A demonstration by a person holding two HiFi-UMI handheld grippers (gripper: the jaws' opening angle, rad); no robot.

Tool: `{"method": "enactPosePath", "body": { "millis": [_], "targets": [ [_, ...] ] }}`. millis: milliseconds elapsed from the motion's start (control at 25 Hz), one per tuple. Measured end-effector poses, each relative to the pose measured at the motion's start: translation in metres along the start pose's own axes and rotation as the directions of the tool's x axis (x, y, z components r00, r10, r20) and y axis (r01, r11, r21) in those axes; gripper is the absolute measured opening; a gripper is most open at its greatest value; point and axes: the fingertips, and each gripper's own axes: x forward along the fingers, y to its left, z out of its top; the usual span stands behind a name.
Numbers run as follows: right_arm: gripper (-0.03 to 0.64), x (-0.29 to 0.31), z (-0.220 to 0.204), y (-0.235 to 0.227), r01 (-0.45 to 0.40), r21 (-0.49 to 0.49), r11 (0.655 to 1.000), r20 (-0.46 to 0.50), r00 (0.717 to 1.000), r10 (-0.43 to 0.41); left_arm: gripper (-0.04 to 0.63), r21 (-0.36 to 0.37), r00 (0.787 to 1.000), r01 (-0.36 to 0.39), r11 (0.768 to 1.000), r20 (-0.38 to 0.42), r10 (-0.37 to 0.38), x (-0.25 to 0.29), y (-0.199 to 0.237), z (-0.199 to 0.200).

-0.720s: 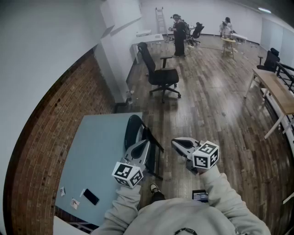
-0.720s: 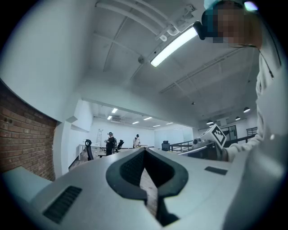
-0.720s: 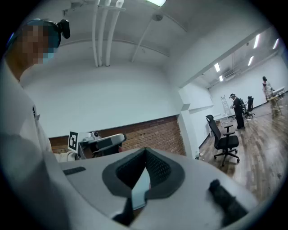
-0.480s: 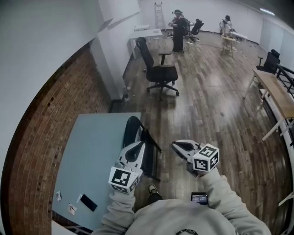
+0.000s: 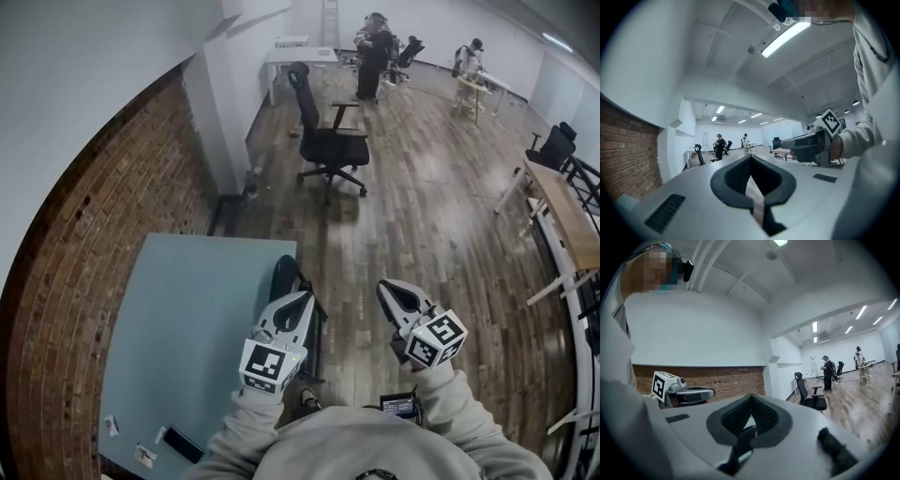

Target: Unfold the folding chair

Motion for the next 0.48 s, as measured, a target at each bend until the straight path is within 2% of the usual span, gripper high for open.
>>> {"method": "enactPosePath", "body": {
  "millis": [120, 240, 400, 480],
  "targets": [
    [0.008, 0.025, -0.006, -0.004, 0.007, -0.005, 1.000, -0.045, 0.999, -0.007, 0.005, -0.048, 1.000, 0.010, 0.999, -0.022, -0.012, 0.009, 0.025, -0.019],
    [0.008, 0.042, 0.005, -0.015, 0.038, -0.015, 0.999, -0.041, 0.998, -0.038, 0.005, -0.077, 0.999, -0.024, 0.997, -0.024, 0.022, 0.016, 0.053, -0.008],
    [0.008, 0.051, 0.047, -0.023, 0.057, -0.049, 0.997, 0.047, 0.997, -0.054, 0.005, -0.018, 0.987, -0.063, 0.998, 0.148, 0.065, 0.018, 0.074, 0.058],
    [0.008, 0.055, 0.060, -0.022, 0.039, -0.067, 0.997, 0.069, 0.997, -0.034, 0.005, 0.016, 0.982, -0.066, 0.998, 0.181, 0.062, 0.025, 0.076, 0.072]
  ]
}}
